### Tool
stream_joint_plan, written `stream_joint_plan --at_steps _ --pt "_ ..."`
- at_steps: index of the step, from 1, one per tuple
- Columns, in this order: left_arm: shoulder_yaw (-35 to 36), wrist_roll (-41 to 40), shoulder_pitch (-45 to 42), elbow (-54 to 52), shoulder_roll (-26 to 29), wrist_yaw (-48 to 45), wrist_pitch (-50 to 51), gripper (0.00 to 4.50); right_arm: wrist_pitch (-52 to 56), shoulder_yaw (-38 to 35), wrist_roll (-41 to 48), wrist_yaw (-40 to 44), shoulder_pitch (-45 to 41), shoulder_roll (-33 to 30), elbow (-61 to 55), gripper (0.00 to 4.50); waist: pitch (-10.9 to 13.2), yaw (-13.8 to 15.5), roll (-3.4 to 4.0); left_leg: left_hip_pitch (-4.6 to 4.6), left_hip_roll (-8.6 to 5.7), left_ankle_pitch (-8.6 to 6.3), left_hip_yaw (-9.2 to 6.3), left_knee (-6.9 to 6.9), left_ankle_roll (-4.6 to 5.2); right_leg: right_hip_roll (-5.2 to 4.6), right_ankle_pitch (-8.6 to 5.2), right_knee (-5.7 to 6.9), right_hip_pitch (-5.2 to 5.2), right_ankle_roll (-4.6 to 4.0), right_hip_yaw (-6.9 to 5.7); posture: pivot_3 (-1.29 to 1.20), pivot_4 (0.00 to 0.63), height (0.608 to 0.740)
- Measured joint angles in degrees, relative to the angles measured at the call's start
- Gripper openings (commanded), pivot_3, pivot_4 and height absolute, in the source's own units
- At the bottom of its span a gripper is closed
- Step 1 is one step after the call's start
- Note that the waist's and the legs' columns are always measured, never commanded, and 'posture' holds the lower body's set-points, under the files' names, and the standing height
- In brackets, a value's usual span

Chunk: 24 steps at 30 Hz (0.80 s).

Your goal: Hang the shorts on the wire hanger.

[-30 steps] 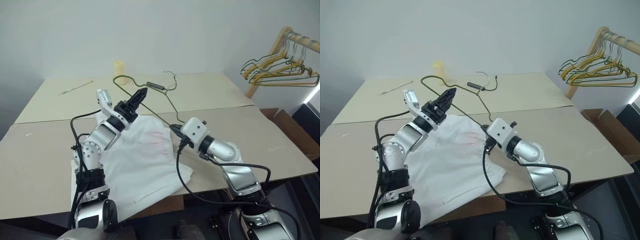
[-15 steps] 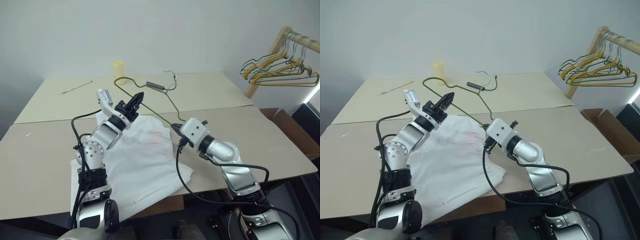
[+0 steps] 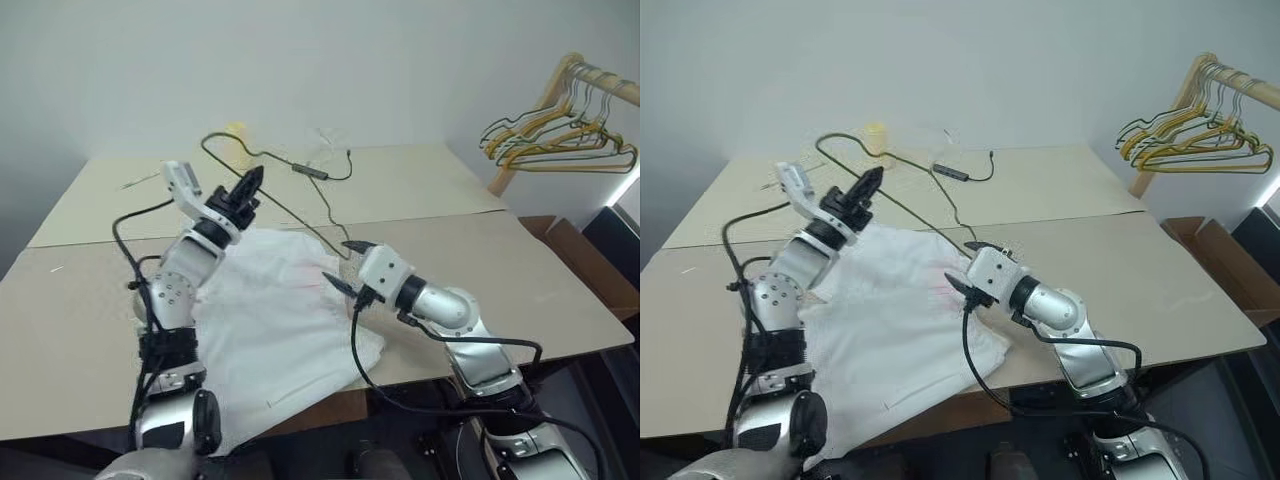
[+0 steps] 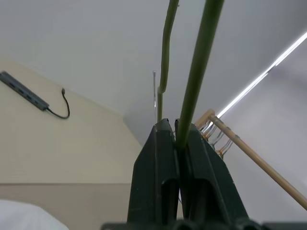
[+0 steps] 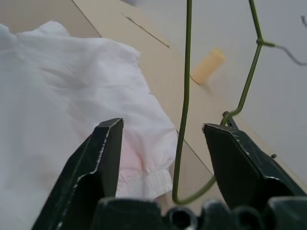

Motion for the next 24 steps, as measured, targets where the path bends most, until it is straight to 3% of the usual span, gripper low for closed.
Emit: stream_joint_plan --at_steps 1,5,7,10,15,24 --pt "0.1 0.0 0.0 0.0 2.1 -2.3 0.2 0.00 1.3 -0.3 1.8 1.3 0.1 -0.5 -1.0 4.49 0.0 -0.1 0.00 -0.04 0.00 0.00 0.00 0.00 0.00 0.00 0.00 -0.02 -0.01 0.00 0.00 -0.06 0.000 0.740" --pt "1.4 -3.7 0.4 -1.1 12.2 -15.3 4.4 0.00 13.2 -8.2 17.3 7.0 -1.3 -2.3 -4.5 4.49 0.0 0.0 -0.01 -0.10 0.00 0.00 0.00 0.00 0.00 -0.06 0.00 -0.05 -0.04 0.01 -0.05 -0.06 0.000 0.740" --pt "2.3 -7.4 0.9 -1.5 19.4 -26.9 7.4 0.00 27.8 -12.4 31.3 14.4 -5.8 -7.9 -4.0 4.49 0.1 -0.2 0.01 -0.10 0.01 0.00 0.05 0.01 0.00 -0.09 0.00 -0.02 -0.08 0.00 -0.06 -0.06 0.000 0.740" --pt "4.8 -11.2 0.7 -1.5 24.3 -38.3 9.0 0.00 40.9 -15.8 43.4 21.5 -9.9 -12.7 -1.4 4.49 0.1 -0.2 0.02 0.06 0.10 -0.01 0.01 -0.03 0.01 -0.06 -0.08 -0.02 0.06 -0.10 -0.18 -0.05 0.000 0.740" --pt "4.3 -13.5 -1.6 0.6 26.2 -49.3 11.0 0.00 51.5 -14.7 51.4 25.2 -14.6 -10.7 5.9 4.49 0.1 0.3 0.02 0.15 0.14 0.00 -0.03 -0.03 0.01 0.04 -0.13 0.10 0.08 -0.03 -0.15 -0.04 0.000 0.740" --pt "2.7 -11.3 -1.9 0.8 21.8 -49.7 8.5 0.00 55.3 -11.5 52.8 21.7 -19.7 -3.6 6.2 4.49 0.1 0.3 0.02 -0.13 0.15 0.00 -0.03 -0.03 0.01 0.06 -0.05 0.08 -0.13 -0.11 -0.12 -0.03 0.000 0.740"
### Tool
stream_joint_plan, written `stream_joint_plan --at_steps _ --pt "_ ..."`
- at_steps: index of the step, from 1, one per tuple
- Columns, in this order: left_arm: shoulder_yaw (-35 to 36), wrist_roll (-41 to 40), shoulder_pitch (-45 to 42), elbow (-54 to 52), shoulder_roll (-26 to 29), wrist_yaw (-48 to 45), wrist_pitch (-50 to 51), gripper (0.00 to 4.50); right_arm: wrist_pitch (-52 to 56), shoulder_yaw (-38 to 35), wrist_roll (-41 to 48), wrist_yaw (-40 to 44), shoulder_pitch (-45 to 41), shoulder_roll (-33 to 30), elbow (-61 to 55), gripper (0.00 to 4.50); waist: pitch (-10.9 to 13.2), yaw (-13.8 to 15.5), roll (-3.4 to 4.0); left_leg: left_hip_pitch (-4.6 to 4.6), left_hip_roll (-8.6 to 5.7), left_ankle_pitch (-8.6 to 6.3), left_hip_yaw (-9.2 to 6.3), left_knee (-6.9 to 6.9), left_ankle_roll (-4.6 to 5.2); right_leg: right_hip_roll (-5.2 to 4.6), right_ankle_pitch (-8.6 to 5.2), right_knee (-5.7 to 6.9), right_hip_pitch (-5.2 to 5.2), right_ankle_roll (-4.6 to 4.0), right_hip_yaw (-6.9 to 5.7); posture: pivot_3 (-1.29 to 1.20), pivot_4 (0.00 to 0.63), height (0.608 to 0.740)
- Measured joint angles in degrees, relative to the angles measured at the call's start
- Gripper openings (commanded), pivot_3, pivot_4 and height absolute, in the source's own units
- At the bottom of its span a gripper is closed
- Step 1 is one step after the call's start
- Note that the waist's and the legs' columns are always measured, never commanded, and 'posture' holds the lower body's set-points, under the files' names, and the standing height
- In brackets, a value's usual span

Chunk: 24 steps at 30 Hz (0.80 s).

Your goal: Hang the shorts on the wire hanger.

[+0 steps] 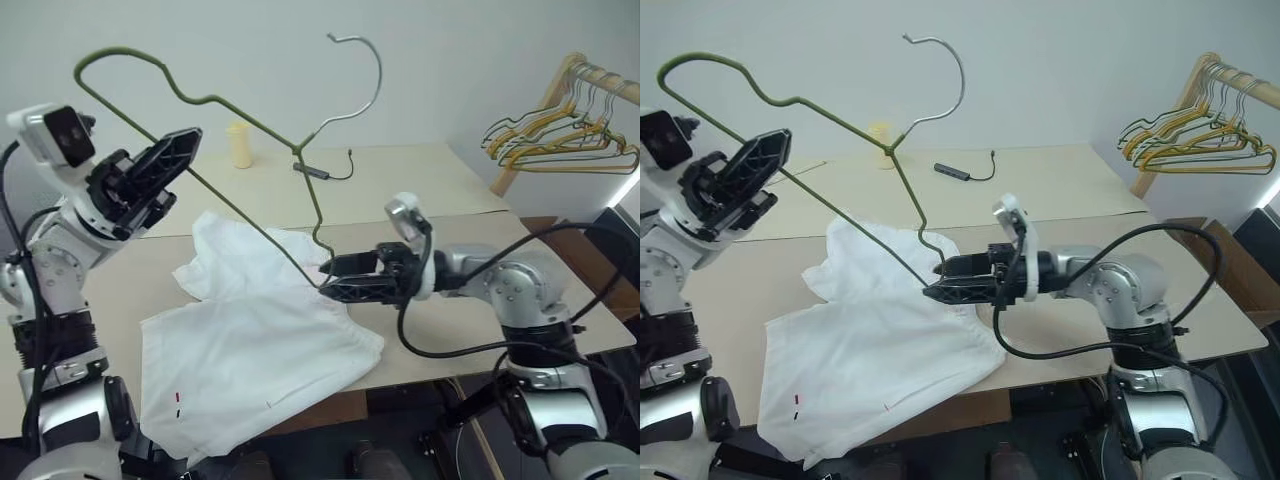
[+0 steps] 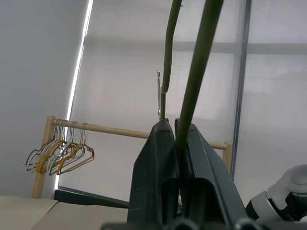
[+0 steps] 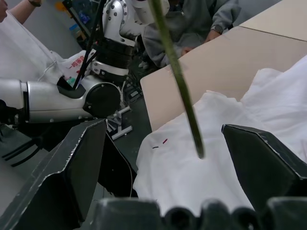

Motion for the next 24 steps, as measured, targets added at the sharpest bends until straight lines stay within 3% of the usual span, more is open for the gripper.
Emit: stream_joint_plan --at_steps 6,7,9,20,24 --pt "-0.6 0.2 0.0 -0.2 -0.8 0.2 -0.1 0.00 0.6 0.6 0.0 -1.4 -0.4 1.0 -0.1 4.49 0.0 0.1 0.00 -0.02 0.00 0.00 -0.01 0.00 0.00 0.00 0.00 -0.01 -0.01 0.01 -0.02 -0.03 0.000 0.740" --pt "-0.7 0.3 0.0 -0.2 -0.8 0.2 -0.1 0.00 0.6 0.7 0.0 -1.5 -0.4 1.0 -0.2 4.32 0.0 0.0 0.00 -0.02 0.00 0.00 -0.01 0.00 0.00 0.00 0.00 -0.01 -0.01 0.01 -0.02 -0.03 0.000 0.740" --pt "-0.8 0.4 0.0 -0.2 -0.8 0.1 -0.1 0.00 0.6 0.7 0.0 -1.7 -0.4 1.0 -0.2 3.92 0.0 0.0 0.00 -0.01 0.00 0.00 -0.01 0.00 0.00 0.00 0.00 -0.01 -0.01 0.01 -0.02 -0.03 0.000 0.740" --pt "-1.0 1.1 -0.3 0.9 -1.2 -1.0 -0.1 0.00 0.3 0.8 -0.2 -3.3 0.5 1.1 -0.8 0.04 0.0 0.0 0.00 -0.02 0.00 0.00 -0.01 0.00 0.00 0.00 0.00 -0.01 -0.01 0.02 -0.01 -0.04 0.000 0.740" --pt "-0.9 1.5 -0.3 2.1 -1.5 -1.0 -0.2 0.00 0.1 1.2 -0.3 -3.4 1.3 1.5 -2.0 0.01 0.0 0.0 0.00 -0.01 0.00 0.00 -0.03 0.01 0.00 0.01 0.00 0.00 -0.01 0.02 -0.02 -0.04 0.000 0.740"
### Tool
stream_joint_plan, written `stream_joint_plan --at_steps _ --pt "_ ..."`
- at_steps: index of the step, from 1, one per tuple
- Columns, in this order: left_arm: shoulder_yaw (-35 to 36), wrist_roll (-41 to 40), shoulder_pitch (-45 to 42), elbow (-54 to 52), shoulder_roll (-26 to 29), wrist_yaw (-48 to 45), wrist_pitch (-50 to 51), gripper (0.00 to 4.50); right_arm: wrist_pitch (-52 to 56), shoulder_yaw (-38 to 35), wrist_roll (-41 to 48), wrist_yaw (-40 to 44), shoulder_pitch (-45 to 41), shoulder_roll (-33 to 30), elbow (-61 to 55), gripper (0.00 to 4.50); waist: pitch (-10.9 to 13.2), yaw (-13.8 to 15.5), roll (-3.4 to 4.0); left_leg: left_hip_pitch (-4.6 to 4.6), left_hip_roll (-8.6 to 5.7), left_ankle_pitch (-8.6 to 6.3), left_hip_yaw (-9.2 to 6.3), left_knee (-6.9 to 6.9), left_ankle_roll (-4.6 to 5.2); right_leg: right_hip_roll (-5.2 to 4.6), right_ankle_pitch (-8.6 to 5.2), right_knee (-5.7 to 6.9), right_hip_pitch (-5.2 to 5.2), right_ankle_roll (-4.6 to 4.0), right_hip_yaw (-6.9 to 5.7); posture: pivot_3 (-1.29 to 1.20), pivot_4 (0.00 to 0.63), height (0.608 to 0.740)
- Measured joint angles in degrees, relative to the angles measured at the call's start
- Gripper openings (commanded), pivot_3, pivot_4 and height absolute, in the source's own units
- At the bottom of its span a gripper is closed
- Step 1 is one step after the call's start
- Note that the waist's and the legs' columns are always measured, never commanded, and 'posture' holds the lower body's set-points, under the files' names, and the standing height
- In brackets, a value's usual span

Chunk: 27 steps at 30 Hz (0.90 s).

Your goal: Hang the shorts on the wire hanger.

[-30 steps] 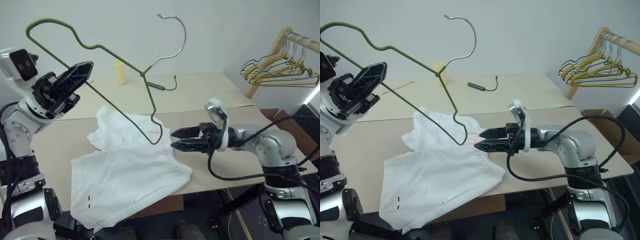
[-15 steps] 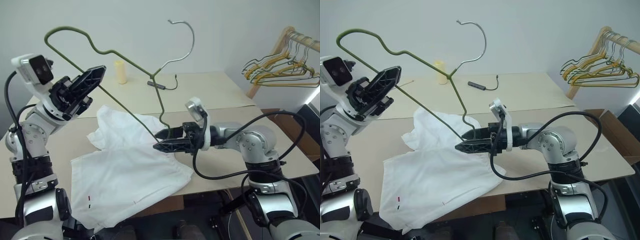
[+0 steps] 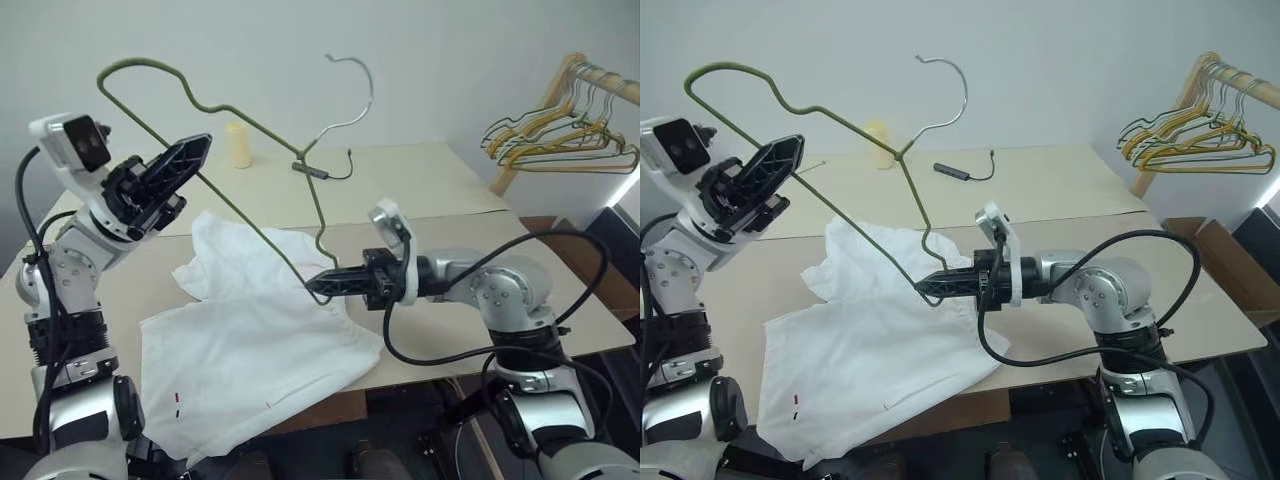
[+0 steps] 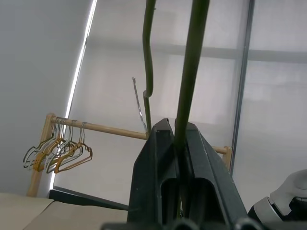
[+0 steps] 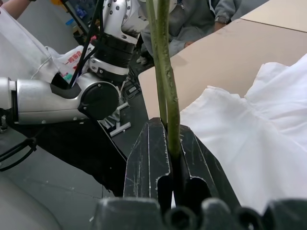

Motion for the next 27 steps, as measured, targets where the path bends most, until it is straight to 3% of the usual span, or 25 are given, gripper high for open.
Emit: stream_joint_plan --at_steps 5,9,12,19,22,27 --pt "0.0 3.2 0.6 -0.4 -2.3 1.3 -4.4 0.00 -1.0 0.4 -1.0 -0.9 0.2 0.0 0.0 0.01 0.0 0.0 0.00 0.00 0.00 0.00 0.00 0.00 0.00 0.00 0.00 -0.01 0.01 -0.01 0.00 -0.04 0.000 0.740" --pt "-1.0 5.9 2.2 -0.7 -2.5 3.5 -5.3 1.13 -0.9 0.4 -0.6 -1.8 0.8 0.4 -0.3 0.00 0.0 0.0 0.00 0.00 0.00 0.00 0.00 0.00 0.00 0.01 0.01 -0.01 0.00 -0.01 0.01 -0.05 0.000 0.740" --pt "-5.9 11.3 3.6 -1.8 -1.9 4.9 -6.2 2.12 -0.5 -0.7 0.2 -3.4 0.9 0.7 -0.3 0.00 0.0 0.0 0.00 -0.01 -0.01 0.00 0.01 0.00 0.00 0.00 0.01 -0.01 0.01 -0.01 0.00 -0.05 0.000 0.740" --pt "-17.1 28.8 9.7 -3.3 7.7 2.9 -14.0 4.43 6.5 -8.0 7.2 -5.9 7.5 -6.6 -3.0 0.00 0.1 0.0 0.14 -0.07 -0.03 -0.01 0.08 -0.01 0.00 -0.08 0.00 -0.09 -0.06 0.00 0.01 -0.07 0.000 0.740" --pt "-18.1 32.4 11.6 -2.3 10.8 0.3 -16.3 4.47 10.3 -12.2 9.5 -4.9 11.7 -14.6 -4.1 0.00 0.1 0.2 0.10 -0.10 0.00 -0.01 0.06 -0.01 0.00 -0.09 -0.02 -0.15 -0.05 0.01 -0.05 -0.07 0.000 0.740" --pt "-21.6 39.0 13.8 -3.1 14.0 -3.6 -23.1 4.47 14.9 -12.3 10.5 -1.7 20.8 -23.8 -2.8 0.00 0.1 0.1 0.12 -0.05 -0.03 -0.01 0.11 -0.01 0.00 -0.15 -0.09 -0.12 -0.03 0.06 -0.03 -0.08 0.000 0.740"
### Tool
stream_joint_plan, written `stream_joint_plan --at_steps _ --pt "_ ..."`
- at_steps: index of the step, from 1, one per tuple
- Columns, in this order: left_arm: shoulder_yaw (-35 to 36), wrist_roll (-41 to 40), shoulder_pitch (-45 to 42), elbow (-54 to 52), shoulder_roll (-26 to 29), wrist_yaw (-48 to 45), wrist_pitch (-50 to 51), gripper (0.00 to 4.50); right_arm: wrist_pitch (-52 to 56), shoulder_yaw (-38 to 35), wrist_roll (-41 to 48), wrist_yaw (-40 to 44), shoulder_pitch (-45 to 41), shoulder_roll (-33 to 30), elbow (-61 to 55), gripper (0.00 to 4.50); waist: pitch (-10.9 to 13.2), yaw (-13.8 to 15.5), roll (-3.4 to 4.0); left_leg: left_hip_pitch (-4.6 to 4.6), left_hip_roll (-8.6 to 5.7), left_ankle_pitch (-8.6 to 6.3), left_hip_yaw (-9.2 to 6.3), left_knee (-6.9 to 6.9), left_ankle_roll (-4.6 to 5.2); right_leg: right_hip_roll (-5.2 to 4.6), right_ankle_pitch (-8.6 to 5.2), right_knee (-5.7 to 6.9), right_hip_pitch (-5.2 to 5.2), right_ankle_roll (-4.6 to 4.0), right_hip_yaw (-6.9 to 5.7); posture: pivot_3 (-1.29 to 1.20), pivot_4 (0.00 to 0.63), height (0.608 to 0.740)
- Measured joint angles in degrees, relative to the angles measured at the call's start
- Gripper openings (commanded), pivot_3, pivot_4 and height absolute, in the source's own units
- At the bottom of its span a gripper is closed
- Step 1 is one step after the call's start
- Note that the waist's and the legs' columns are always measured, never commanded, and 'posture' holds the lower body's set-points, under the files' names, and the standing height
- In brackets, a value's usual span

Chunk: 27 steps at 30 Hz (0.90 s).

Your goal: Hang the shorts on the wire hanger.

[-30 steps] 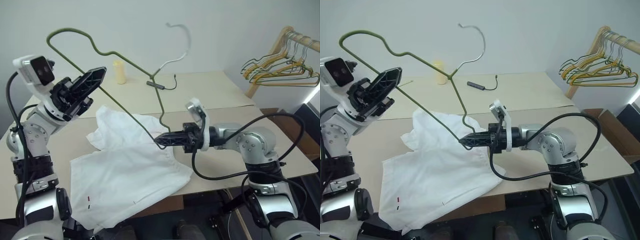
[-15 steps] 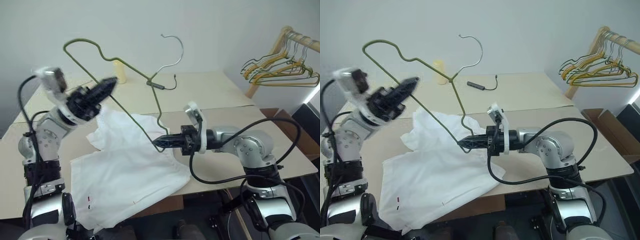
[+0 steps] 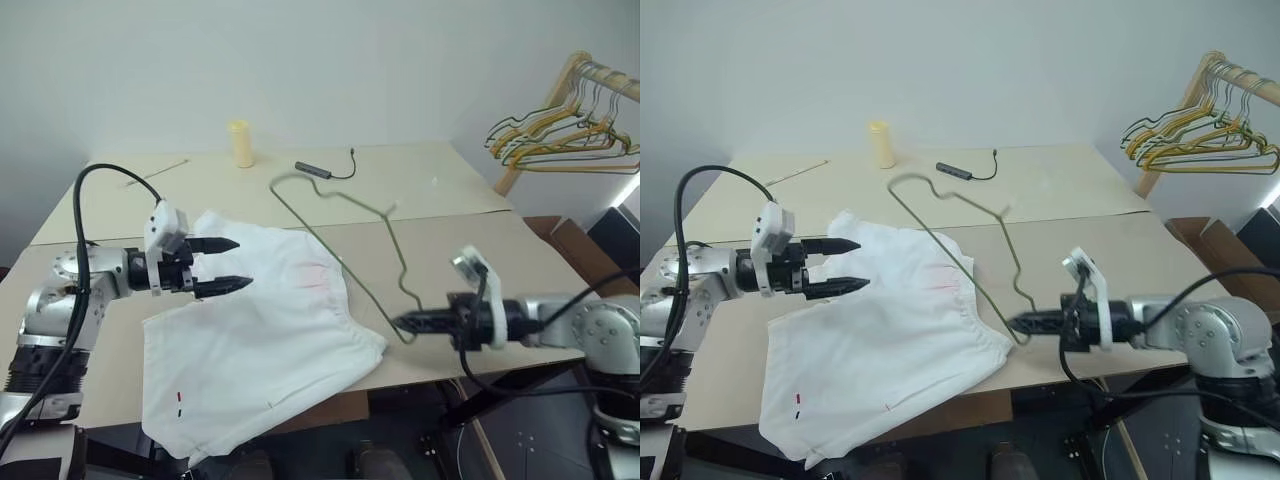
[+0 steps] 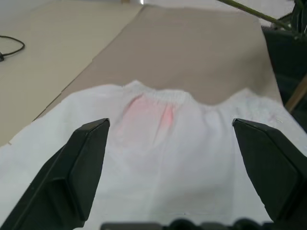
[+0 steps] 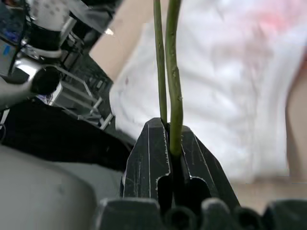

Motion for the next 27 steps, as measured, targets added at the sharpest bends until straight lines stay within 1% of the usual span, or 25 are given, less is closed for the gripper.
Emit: stream_joint_plan --at_steps 3,5,7,10,14,17,21,27 --pt "-2.2 2.5 2.0 -1.4 1.3 -3.4 -3.7 4.47 0.3 1.7 -1.7 4.9 5.2 -7.2 4.2 0.00 0.0 0.0 0.00 0.02 -0.02 0.00 0.03 0.01 0.00 -0.03 -0.08 -0.02 0.03 0.13 0.02 -0.08 0.000 0.740" --pt "-3.2 3.8 2.8 -1.8 2.6 -5.3 -5.5 4.47 0.0 3.6 -4.0 7.8 6.5 -10.0 8.6 0.00 0.0 -0.3 0.00 0.07 -0.01 0.00 0.11 0.01 0.00 -0.02 -0.15 -0.01 0.01 0.23 0.09 -0.08 0.000 0.740" --pt "-3.7 5.1 2.9 -2.7 2.8 -6.2 -6.8 4.47 -0.4 5.9 -5.4 11.3 6.1 -11.6 12.6 0.00 0.0 -0.4 0.00 0.16 0.00 0.00 0.14 0.01 0.01 0.00 -0.16 0.01 0.05 0.24 0.15 -0.08 0.000 0.740" --pt "-4.8 7.2 3.1 -3.4 3.3 -6.6 -8.5 4.47 0.5 9.8 -7.1 15.1 1.6 -12.7 18.7 0.00 0.0 -0.6 0.03 0.30 0.01 0.01 0.17 0.01 0.01 0.03 -0.17 0.05 0.10 0.20 0.22 -0.07 0.000 0.740" --pt "-5.7 9.3 4.6 -3.6 3.9 -6.8 -10.5 4.47 0.1 15.5 -11.2 20.3 -4.0 -12.9 25.9 0.00 0.0 -0.4 0.04 0.26 0.02 0.00 0.17 0.01 0.01 0.06 -0.15 0.04 0.07 0.25 0.23 -0.06 0.000 0.740" --pt "-5.9 9.8 5.1 -3.9 4.0 -6.7 -10.6 4.47 -1.0 19.8 -15.3 22.1 -7.6 -10.9 30.8 0.00 0.0 -0.1 0.03 0.16 0.01 0.00 0.17 0.01 0.01 0.05 -0.11 0.03 0.00 0.32 0.22 -0.05 0.000 0.740" --pt "-5.7 9.9 6.0 -5.6 4.1 -6.6 -10.5 4.47 -4.9 24.8 -20.2 24.5 -9.1 -8.1 35.0 0.00 0.0 0.1 0.05 0.10 0.00 0.00 0.16 0.01 0.01 0.04 -0.11 0.04 -0.03 0.33 0.21 -0.04 0.000 0.740" --pt "-5.4 9.8 7.3 -5.6 5.1 -6.6 -10.5 4.47 -8.7 26.0 -24.1 27.4 -9.8 -6.0 36.8 0.00 0.0 0.3 0.06 0.14 0.01 0.01 0.16 0.02 0.01 0.04 -0.10 0.07 -0.01 0.36 0.20 -0.03 0.000 0.740"
